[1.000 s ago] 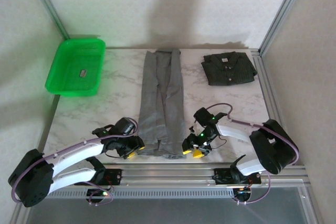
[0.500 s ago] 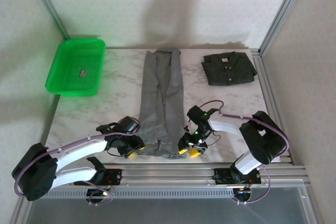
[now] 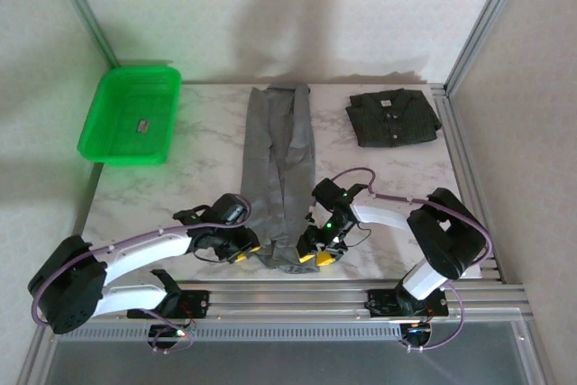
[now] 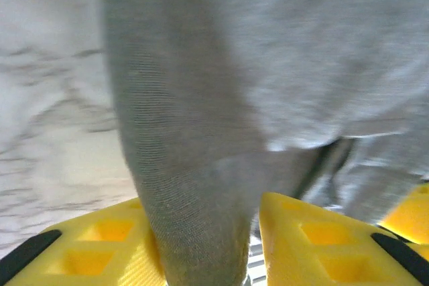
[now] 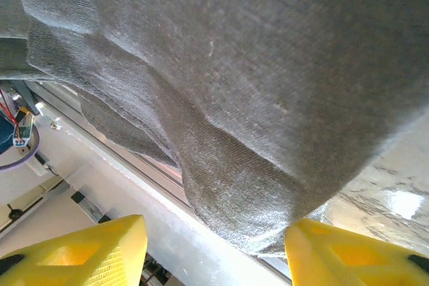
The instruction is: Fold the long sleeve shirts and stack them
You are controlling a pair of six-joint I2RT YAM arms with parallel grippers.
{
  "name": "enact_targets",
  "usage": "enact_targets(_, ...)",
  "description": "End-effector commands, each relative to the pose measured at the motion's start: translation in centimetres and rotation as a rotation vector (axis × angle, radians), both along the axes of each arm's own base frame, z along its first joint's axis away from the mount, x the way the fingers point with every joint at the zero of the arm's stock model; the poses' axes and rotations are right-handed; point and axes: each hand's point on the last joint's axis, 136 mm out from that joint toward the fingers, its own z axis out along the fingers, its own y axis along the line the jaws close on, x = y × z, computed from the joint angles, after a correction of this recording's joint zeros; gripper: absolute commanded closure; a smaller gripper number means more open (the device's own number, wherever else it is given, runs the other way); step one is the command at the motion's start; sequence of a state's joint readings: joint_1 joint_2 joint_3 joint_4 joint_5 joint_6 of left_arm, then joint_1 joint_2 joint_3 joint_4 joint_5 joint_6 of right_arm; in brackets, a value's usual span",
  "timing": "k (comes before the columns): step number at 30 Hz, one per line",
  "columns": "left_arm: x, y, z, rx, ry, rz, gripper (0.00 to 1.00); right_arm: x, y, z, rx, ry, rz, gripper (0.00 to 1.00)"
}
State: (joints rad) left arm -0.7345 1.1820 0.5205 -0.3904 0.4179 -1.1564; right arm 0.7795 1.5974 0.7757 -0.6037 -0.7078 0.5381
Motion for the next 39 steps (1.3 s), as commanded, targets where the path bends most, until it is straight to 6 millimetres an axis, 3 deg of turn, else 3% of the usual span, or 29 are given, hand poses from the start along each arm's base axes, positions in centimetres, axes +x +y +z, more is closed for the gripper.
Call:
enact_targets(1,1.0,-1.6,1.6,-0.061,-0.037,-0.007,0.63,-1.2,-0.8,-0.4,-0.027,0.028,0.030,0.43)
enact_targets(16,-0.7,-0.2,0.3,-0.044,-0.010,0.011,0.84,-1.4,-1.1,-1.1,-0.037,0.024,0.022,0.46)
enact_targets(21,-0.8,-0.1,0.0,-0.035,-0.012,0.008,0.94,-1.1,-0.8,-1.6,-0.042,0.025,0.019,0.56)
enact_targets(25,-0.5,-0.1,0.4,-0.033,-0.023,0.009,0.98,-0.9,-0.6,-1.6,-0.053,0.022,0.024,0.78)
enact_targets(29,0.0,-0.1,1.6,-0.034,-0.057,0.019,1.00,-0.8,-0.8,-0.6,-0.058,0.005,0.029,0.99)
enact_targets(35,0.9,-0.1,3.9,-0.069,-0.109,0.061,1.00,0.3,-0.7,2.5,-0.062,-0.057,0.042,1.00)
enact_targets(39,2.7,-0.3,5.9,-0.082,-0.154,0.076,1.00,2.2,-0.3,4.6,-0.042,-0.091,0.019,1.00)
